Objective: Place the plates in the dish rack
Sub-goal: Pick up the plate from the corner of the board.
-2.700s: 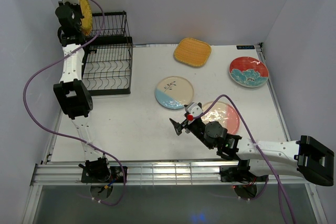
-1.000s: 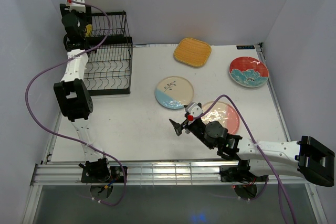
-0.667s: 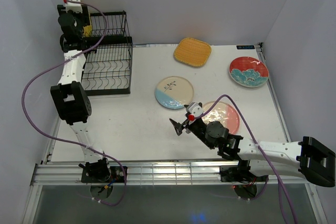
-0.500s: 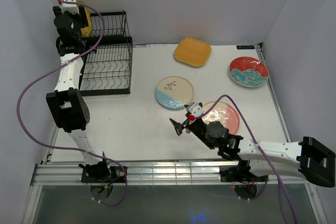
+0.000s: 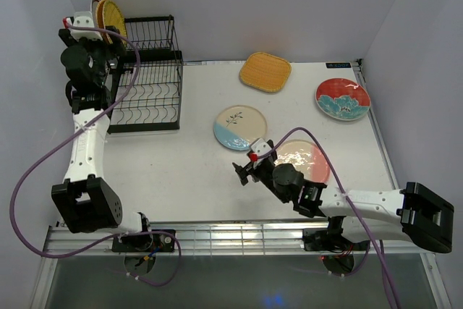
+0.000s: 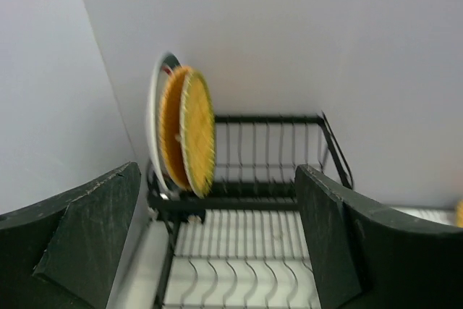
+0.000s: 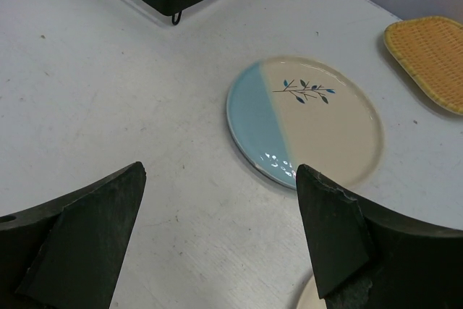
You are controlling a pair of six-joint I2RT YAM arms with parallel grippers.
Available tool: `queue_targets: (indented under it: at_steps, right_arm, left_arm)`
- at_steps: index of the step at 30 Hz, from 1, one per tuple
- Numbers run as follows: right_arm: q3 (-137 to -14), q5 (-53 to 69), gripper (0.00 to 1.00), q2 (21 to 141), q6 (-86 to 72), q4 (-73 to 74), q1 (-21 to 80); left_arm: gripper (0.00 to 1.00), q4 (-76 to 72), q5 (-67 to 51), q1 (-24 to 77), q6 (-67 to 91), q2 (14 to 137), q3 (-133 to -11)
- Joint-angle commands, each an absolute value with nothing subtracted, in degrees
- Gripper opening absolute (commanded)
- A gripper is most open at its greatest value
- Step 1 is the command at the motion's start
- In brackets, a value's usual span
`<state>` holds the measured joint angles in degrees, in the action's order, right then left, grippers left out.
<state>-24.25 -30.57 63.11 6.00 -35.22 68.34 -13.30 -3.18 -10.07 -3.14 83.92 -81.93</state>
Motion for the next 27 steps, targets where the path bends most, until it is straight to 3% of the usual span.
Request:
queue_targets:
  at_steps: [1,12,19,24,27]
  right_arm:
    - [-27.9,-32.1,0.9,63.9,4.0,-34.9,67.8]
    - [-31.3,-33.7,0.9,69.4,3.6,-33.3,66.6]
    - [-34.9,-35.0,0.9,75.7,6.2,-32.7,65.6]
    - [-38.1,-36.4,0.9,80.5,7.5,-30.2,64.7]
    - [-39.0,-33.9,0.9,80.6,6.2,-29.4,62.1]
  left_arm:
    - [0.98,-11.3,-10.2,-10.4,2.8,79.1,-73.8]
    - [0.98,-17.0,-30.8,-9.0,15.9,79.7,-58.0]
    - [0.98,-23.0,-26.5,1.7,15.3,79.2,-48.7]
    - [0.98,-23.2,-25.3,4.0,17.8,79.2,-44.9]
    - [0.94,-23.2,-16.9,6.0,19.2,78.9,-42.9]
